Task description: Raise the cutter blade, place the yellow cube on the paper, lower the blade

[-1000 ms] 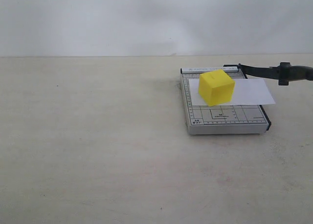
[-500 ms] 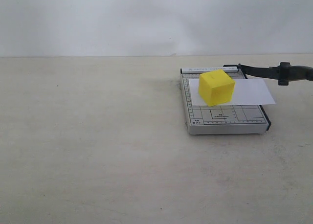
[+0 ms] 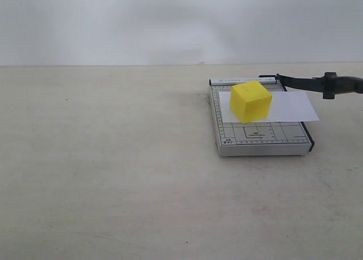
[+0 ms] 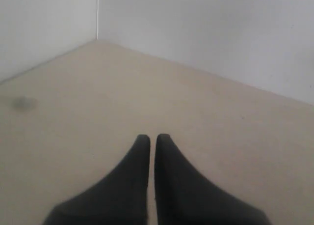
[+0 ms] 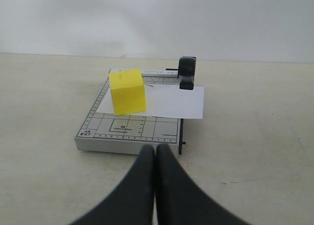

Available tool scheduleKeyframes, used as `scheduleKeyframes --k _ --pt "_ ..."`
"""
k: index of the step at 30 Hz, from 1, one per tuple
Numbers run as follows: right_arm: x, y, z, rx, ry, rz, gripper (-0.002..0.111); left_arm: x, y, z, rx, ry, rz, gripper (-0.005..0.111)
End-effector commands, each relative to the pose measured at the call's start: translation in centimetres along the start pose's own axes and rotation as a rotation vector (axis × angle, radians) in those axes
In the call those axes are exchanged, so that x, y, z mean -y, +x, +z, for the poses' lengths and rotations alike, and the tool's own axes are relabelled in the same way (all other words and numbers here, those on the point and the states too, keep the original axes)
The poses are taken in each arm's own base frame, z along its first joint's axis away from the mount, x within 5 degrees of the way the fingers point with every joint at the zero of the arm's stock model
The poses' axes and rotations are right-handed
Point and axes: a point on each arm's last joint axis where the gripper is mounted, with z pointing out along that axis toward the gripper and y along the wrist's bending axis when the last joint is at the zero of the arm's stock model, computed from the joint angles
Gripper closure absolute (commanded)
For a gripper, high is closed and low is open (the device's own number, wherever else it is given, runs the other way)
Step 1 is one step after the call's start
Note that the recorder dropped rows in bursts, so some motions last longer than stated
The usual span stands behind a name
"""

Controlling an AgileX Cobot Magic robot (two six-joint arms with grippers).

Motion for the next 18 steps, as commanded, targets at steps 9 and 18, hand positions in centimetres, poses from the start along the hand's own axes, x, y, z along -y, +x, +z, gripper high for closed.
scheduleKeyframes --k 9,18 --pt "0.0 -0.2 -0.1 0.02 -0.002 -0.049 0.109 0.7 -0.4 -1.1 0.19 0.113 0.062 0.102" --pt "0.0 -0.1 -0.1 0.007 0.005 -0.068 0.109 1.4 -1.1 -3.2 0.364 0.265 0.059 0.102"
